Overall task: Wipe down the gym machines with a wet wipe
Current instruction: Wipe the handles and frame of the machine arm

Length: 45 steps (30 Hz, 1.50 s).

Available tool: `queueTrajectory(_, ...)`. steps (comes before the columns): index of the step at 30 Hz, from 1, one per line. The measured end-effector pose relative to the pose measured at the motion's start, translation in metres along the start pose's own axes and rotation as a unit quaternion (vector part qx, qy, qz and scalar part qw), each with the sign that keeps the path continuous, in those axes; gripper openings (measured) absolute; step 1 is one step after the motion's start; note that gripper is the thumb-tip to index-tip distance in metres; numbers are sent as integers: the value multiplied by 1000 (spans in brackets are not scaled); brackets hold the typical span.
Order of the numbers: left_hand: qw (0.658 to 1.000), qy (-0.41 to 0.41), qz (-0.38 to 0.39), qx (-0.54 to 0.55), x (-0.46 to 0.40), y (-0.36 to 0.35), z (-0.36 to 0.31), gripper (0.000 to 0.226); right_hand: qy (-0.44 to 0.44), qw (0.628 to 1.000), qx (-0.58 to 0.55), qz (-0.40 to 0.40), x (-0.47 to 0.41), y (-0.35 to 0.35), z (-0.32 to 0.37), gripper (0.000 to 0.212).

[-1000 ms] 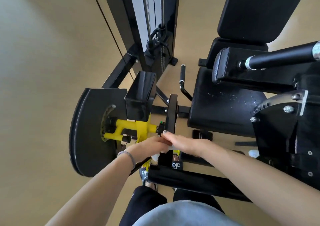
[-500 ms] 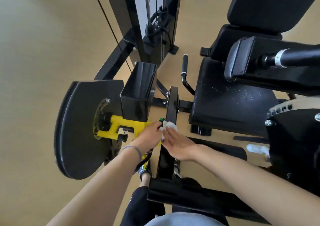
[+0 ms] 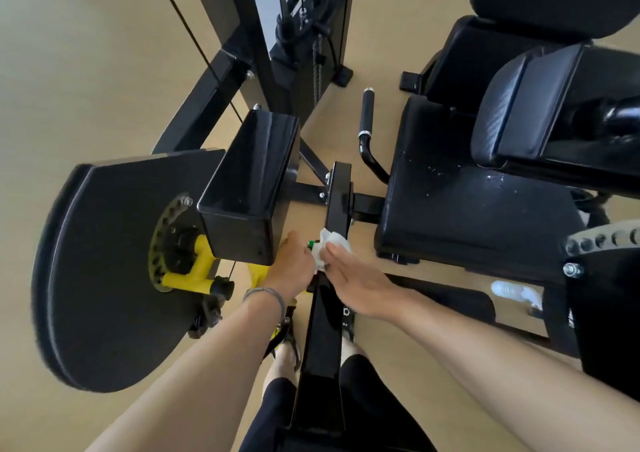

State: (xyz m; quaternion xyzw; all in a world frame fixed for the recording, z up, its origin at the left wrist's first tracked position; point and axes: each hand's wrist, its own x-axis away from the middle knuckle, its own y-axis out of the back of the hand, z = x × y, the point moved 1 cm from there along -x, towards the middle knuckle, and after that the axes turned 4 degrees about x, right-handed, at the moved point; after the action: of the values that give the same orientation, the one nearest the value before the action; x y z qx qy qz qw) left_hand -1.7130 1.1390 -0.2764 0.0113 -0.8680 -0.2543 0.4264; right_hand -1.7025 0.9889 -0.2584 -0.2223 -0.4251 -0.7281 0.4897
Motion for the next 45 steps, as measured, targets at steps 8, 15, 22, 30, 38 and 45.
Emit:
queueTrajectory(8, 1000, -20, -10, 22, -31, -11, -4, 40, -42, 990, 119, -65, -123, 20, -39, 55)
queueTrajectory(15, 987, -68, 0, -146, -46, -32, 13, 26, -93, 988, 115, -52, -219, 61, -78, 59)
queueTrajectory(22, 984, -93, -24, -147, -49, -39, 20, 32, -161, 980, 111, -24, -291, 96, -121, 67)
queueTrajectory(30, 986, -68, -5, -155, -51, -36, 14, 38, -98, 990, 70, -68, -224, 74, -71, 55)
queueTrajectory(38, 998, -42, 30, -32, -8, -20, 13, 41, -17, 1000, 21, -11, -114, 18, -18, 45)
queueTrajectory(45, 997, 19, 68, 22, 38, -1, -1, 59, -74, 995, -9, -64, -29, 10, 23, 48)
